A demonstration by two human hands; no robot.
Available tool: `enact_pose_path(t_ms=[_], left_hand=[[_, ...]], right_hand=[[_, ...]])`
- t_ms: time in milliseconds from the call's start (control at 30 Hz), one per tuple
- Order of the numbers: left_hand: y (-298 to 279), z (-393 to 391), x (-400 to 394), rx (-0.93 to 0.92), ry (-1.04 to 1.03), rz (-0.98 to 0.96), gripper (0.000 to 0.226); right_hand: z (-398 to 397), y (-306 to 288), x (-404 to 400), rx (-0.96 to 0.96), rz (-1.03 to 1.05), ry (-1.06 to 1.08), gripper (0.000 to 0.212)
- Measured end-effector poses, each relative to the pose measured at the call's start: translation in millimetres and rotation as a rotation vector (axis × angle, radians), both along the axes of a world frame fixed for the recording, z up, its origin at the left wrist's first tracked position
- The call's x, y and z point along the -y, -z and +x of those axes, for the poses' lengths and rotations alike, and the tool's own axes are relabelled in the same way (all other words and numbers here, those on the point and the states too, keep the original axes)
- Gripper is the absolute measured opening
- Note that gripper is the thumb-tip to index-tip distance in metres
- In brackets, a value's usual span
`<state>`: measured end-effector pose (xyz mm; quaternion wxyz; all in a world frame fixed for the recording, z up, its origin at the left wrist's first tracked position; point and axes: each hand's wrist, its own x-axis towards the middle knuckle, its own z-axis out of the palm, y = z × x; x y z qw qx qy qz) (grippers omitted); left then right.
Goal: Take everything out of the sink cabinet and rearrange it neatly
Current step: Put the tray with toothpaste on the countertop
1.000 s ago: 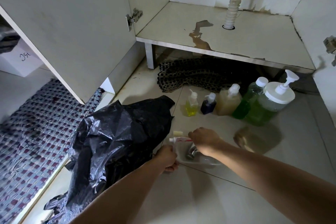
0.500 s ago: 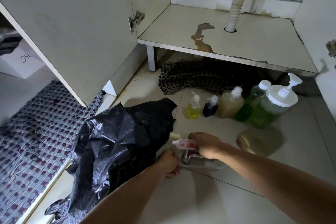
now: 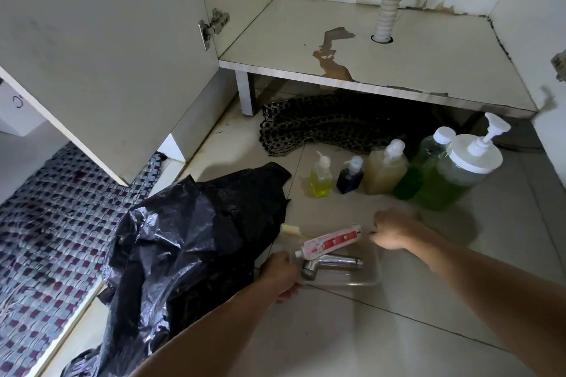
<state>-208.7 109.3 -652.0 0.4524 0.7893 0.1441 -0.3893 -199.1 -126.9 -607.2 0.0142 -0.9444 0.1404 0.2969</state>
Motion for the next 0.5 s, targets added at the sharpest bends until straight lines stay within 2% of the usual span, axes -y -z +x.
enact_pose_path(t_ms=[133,200,300,367,433,500], left_hand=[[5,10,6,-0.021,0.022,0.062,0.025],[6,16,10,-0.047,0.036,0.062,0.022],[-4,21,7,-0.073,-0.023,0.045,0.025],[-30,20,1,-0.065,-0.081,0.01,0.012],[-72,17,-4,-0.1,-0.107,0.011,0.017],[-127,12,-6,-0.138,-0.137,-0.012,0.028]], right_hand=[[-1,22,7,-0.265,0.38,0.363,0.02],[1,26,8,-0.305,0.438,0.408,0.015],[5,15,7,-0.186,0.405,0.279,0.013],[7,-10,1,-0.101,0.376,0.218,0.016],[3,-46,-6,-0.067,0.44,0.274,0.016],[-6,-92,-11,-0.04,0.655,0.464,0.013]])
